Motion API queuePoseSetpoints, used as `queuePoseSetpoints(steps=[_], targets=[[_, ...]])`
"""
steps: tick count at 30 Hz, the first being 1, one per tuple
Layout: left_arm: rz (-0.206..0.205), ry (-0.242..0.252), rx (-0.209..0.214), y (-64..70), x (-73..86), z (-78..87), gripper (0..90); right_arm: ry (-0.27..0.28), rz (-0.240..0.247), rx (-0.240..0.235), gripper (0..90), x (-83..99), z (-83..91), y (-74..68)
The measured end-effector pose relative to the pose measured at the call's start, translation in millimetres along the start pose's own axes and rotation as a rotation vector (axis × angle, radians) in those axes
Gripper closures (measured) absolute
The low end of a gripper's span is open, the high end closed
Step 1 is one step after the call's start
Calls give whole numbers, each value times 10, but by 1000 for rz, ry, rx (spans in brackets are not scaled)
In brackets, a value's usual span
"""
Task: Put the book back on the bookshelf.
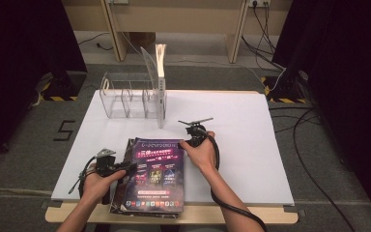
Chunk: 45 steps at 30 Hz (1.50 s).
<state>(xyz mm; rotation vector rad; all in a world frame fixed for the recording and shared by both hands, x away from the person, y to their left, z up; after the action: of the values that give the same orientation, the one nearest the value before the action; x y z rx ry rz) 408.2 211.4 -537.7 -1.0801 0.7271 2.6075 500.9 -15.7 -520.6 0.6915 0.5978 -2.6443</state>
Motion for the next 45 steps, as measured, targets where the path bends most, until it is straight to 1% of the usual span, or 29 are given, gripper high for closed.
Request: queuePoseSetpoints(steps=[4, 5, 6, 7, 9, 11, 12, 14, 15, 17, 19, 20, 22, 23, 24, 26, 28, 29, 30, 31, 33, 36, 38, 39, 40, 41, 42, 45], targets=[[-13, 1, -5, 8, -3, 2, 603, 0, -3, 2, 559, -52, -22, 13], [-21, 0, -10, 11, -1, 5, 603, -2, -7, -1, 558, -58, -21, 12], [-33, 4, -6, 12, -2, 6, 604, -3, 2, 0, 557, -65, -25, 25], [-33, 6, -5, 11, -2, 8, 605, -3, -13, -2, 557, -71, -27, 21], [-32, 7, -4, 11, -2, 8, 606, -1, -14, -4, 557, -79, -36, 27], [-43, 8, -9, 19, -9, 13, 608, -1, -15, -1, 556, -84, -43, 27], [-40, 10, -11, 16, -14, 17, 613, 0, -14, -1, 556, -84, -44, 26], [-13, 22, -10, 3, -37, 25, 635, -5, -12, 1, 556, -82, -38, 13], [-13, 23, -12, 0, -43, 26, 653, -2, -13, -1, 556, -82, -33, 3], [-31, 13, -22, 7, -45, 20, 668, 6, -2, -1, 556, -85, -22, -8], [-32, 12, -36, 15, -51, 19, 682, 5, -2, -3, 556, -86, -9, -19], [-45, 3, -47, 14, -54, 22, 691, 5, 0, -2, 556, -87, -6, -18], [-49, -2, -48, 22, -67, 16, 702, 6, -2, 6, 555, -92, -2, -1], [-56, -8, -48, 26, -69, 15, 702, 4, -8, 3, 554, -94, -3, 1], [-47, -6, -35, 38, -76, 6, 702, 5, -7, 4, 554, -97, -7, 12], [-28, -16, -7, 66, -70, -32, 702, 8, -14, 6, 553, -102, -20, 24], [-33, -18, -11, 92, -60, -70, 697, 1, -21, 9, 541, -100, -31, 34], [-34, -18, -15, 100, -60, -75, 690, 1, -16, 23, 541, -101, -32, 55], [-40, -16, -17, 104, -58, -74, 681, 1, -21, 18, 541, -106, -30, 67], [-39, -17, -16, 103, -56, -71, 680, 0, -33, 12, 541, -112, -27, 77], [-28, -21, -4, 102, -48, -62, 680, 2, -33, 22, 539, -124, -34, 102], [-31, -24, -10, 110, -37, -55, 678, -9, -38, 24, 534, -137, -66, 144], [-30, -24, -11, 112, -35, -56, 673, -16, -51, 18, 533, -140, -88, 149], [-30, -21, -12, 114, -37, -58, 673, -19, -42, 14, 530, -135, -113, 161], [-32, -20, -15, 118, -37, -60, 673, -23, -47, 13, 530, -131, -125, 159], [-36, -21, -16, 119, -36, -59, 671, -21, -63, -2, 528, -133, -132, 152], [-39, -21, -18, 123, -37, -60, 669, -21, -56, 4, 528, -132, -134, 162], [-40, -22, -17, 124, -35, -60, 667, -23, -67, -23, 517, -130, -157, 134]])
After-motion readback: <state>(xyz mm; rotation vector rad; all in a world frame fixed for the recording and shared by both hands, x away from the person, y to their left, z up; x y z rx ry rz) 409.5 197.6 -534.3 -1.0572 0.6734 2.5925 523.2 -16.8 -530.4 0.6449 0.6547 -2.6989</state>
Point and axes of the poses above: each handheld gripper's, and its own axes: z roughly backward along the jaws, x roughly out of its underside, y roughly to its right, the point moved 8 cm from there along -z, roughly forward along the jaws
